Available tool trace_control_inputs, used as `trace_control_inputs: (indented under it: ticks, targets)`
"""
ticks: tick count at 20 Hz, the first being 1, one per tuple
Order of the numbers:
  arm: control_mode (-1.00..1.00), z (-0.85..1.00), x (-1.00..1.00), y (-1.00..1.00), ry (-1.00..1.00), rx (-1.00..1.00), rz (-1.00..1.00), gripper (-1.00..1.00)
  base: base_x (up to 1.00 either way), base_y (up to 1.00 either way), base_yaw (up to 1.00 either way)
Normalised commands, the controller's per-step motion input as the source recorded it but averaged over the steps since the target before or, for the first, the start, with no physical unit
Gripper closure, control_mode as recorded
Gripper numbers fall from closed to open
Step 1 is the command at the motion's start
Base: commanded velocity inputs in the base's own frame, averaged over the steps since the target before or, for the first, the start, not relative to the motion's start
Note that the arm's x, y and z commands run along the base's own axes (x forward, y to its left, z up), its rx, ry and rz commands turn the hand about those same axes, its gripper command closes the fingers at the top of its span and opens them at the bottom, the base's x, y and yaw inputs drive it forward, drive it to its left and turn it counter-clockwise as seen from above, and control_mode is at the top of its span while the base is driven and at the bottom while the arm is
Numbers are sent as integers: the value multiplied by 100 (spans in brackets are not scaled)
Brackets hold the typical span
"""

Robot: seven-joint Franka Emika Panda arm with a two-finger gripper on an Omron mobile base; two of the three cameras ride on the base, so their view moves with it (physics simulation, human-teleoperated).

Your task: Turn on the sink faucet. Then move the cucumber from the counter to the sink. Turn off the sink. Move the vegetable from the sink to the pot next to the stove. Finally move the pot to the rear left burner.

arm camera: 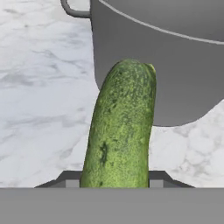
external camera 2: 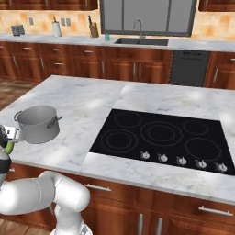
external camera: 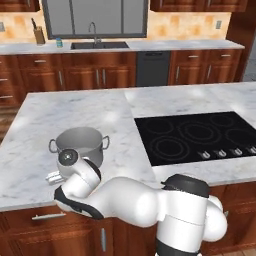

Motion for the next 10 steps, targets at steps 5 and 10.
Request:
trace_control_inputs:
  ticks: [5,10]
  targets:
    - [100,0,0,0,0,0,0,100,38,43,-1]
    - [100,0,0,0,0,0,0,100,17,19,0]
